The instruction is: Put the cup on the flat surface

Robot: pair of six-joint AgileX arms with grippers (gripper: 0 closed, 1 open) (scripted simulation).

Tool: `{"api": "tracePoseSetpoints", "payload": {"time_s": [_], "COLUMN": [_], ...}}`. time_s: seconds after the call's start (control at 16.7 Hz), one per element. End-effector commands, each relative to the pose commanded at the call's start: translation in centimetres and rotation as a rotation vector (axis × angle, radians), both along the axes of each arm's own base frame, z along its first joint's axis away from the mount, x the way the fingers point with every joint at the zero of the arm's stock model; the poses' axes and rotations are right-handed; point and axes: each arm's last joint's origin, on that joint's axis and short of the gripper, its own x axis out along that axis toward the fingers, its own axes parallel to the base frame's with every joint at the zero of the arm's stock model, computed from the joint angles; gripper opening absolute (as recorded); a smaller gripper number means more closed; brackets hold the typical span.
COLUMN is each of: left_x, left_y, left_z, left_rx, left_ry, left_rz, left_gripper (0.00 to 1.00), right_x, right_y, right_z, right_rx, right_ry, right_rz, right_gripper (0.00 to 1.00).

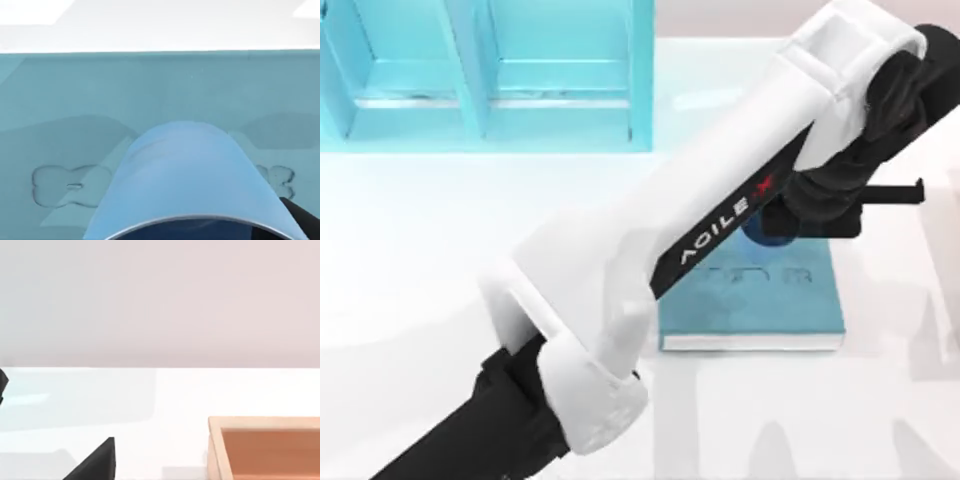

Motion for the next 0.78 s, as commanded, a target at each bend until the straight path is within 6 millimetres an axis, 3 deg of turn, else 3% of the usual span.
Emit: {"api": "tracePoseSetpoints", "payload": {"time_s": [0.18, 0.48, 0.78], "left_x": [-0.1, 0.0, 2.5], "left_y": [0.2, 0.3, 3.1], "left_z": [1.5, 1.6, 4.3], "left_rx": [-0.008, -0.008, -0.041], "left_ry": [-0.008, -0.008, 0.002], "left_rz": [0.003, 0.003, 0.003], "left_gripper": [0.00, 0.00, 0.00], "right_x": [0.0, 0.0, 0.0], "right_y": [0.0, 0.0, 0.0], "right_z": [0.0, 0.0, 0.0], "right_rx": [0.000, 0.000, 0.000], "right_ry": [0.000, 0.000, 0.000], "right_rz": [0.000, 0.000, 0.000], "right_gripper": [1.00, 1.00, 1.00]}}
